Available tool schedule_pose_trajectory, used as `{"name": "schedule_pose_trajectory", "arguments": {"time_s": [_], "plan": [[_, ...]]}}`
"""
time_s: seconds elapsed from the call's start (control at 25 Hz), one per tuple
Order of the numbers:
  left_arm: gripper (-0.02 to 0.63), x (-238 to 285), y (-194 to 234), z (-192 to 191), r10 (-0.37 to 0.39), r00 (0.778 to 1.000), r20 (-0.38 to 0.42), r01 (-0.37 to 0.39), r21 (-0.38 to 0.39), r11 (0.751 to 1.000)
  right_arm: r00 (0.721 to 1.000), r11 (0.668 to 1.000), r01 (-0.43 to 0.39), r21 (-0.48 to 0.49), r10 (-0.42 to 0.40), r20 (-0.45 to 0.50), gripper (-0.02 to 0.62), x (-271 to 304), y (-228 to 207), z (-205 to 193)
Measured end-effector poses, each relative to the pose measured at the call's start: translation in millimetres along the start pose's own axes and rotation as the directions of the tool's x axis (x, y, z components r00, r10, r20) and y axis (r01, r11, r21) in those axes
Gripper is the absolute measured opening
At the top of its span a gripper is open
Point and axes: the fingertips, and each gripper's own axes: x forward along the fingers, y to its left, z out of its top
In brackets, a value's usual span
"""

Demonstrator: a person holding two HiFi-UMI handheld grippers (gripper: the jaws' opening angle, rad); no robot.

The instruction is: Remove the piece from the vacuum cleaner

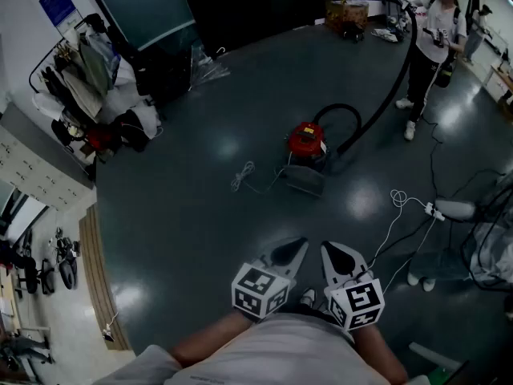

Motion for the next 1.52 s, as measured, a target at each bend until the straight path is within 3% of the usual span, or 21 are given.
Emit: {"name": "schedule_pose_trajectory", "arguments": {"time_s": [0.88, 1.2, 1.52], "plan": [[0.008, 34.7, -12.4, -2.0, 0.03, 1.0, -0.007, -0.03, 0.007, 1.0, 0.999, 0.999, -0.049, 0.007, 0.049, 0.013, 0.017, -2.0, -34.5, -1.8], [0.008, 74.4, 32.4, 0.8, 0.01, 1.0, -0.019, -0.011, -0.016, 1.0, 0.999, 0.999, -0.034, 0.033, 0.035, -0.022, 0.017, 49.2, -63.4, -6.7], [0.008, 148.3, 139.5, 36.5, -0.051, 0.997, -0.061, 0.051, -0.001, 0.999, 0.997, 0.998, 0.022, 0.055, -0.018, -0.074, 0.017, 170.9, -113.2, 15.6]]}}
